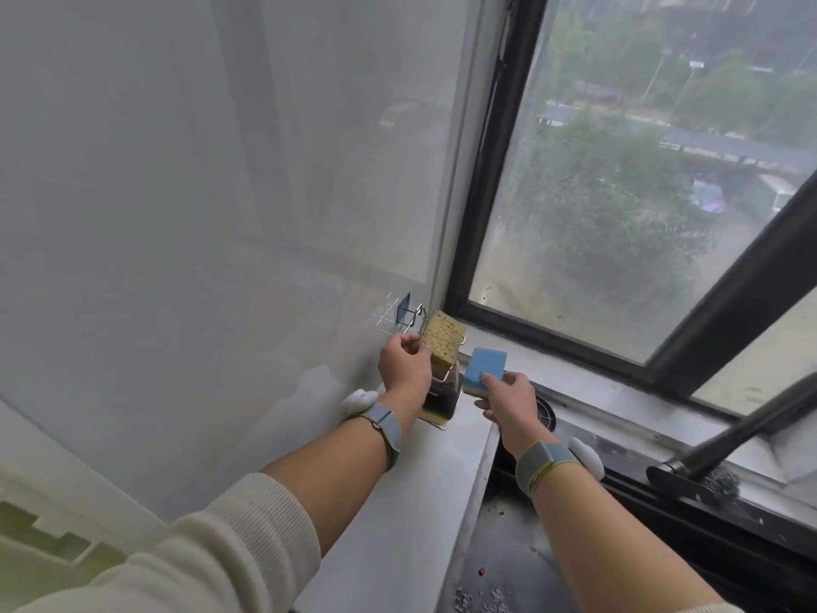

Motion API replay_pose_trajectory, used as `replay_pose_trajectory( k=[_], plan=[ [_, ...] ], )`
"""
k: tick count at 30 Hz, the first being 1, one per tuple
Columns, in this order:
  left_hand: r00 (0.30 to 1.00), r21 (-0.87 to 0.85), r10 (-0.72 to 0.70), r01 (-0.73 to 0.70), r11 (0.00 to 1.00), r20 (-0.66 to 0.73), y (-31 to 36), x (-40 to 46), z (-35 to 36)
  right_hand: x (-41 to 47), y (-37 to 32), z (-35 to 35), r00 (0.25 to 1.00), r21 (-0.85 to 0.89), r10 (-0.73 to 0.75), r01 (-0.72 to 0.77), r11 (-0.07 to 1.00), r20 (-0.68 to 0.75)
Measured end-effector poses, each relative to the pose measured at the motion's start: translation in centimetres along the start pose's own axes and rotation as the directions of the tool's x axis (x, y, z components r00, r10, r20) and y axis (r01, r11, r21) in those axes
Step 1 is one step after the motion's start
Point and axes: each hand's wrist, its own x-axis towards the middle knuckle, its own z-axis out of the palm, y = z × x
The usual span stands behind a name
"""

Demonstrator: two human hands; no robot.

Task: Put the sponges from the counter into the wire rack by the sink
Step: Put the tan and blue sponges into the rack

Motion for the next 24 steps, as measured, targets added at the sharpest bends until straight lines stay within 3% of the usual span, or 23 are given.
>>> replay_pose_trajectory(
  k=[11, 24],
  plan=[
    [0.978, 0.1, 0.086, -0.068, 0.993, -0.189, -1.3, 0.1, 1.1, 2.8, -0.1, 2.0, 0.997, -0.008, 0.03, -0.029, 1.0, 0.066],
    [0.961, 0.141, 0.074, -0.037, 0.989, -0.265, -2.3, 0.3, 1.6, 2.1, 0.6, 2.5, 0.998, -0.018, -0.036, 0.037, 0.999, 0.053]
  ],
)
